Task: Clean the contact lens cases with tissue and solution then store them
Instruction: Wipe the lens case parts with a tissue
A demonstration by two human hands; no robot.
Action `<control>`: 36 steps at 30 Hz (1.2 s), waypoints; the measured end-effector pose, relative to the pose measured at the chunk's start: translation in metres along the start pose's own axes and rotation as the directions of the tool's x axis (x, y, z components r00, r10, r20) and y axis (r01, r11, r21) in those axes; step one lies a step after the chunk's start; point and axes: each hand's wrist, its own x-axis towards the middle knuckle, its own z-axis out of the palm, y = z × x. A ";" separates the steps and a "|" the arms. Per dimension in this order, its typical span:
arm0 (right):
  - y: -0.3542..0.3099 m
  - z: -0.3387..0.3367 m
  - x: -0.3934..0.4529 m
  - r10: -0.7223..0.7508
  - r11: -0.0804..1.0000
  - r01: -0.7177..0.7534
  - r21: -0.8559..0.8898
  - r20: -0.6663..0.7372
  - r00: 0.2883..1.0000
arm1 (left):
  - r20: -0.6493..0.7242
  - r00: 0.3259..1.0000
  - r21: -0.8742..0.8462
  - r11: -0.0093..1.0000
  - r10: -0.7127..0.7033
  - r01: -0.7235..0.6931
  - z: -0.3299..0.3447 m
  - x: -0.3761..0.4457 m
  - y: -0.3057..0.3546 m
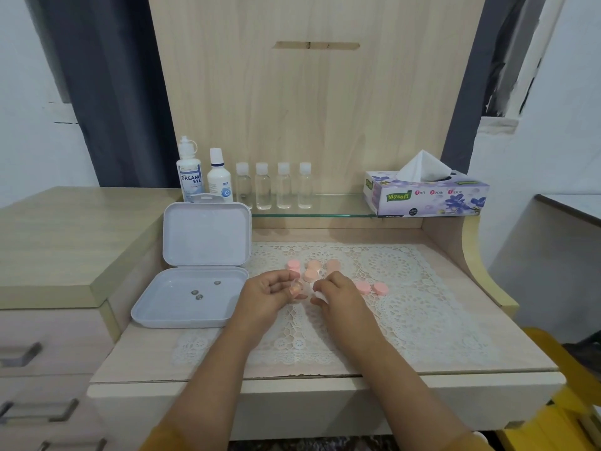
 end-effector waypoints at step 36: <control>-0.006 -0.015 -0.004 0.130 0.965 -0.126 0.232 -0.002 0.992 | -0.013 0.999 0.074 0.996 0.051 -0.050 -0.002 0.004 -0.006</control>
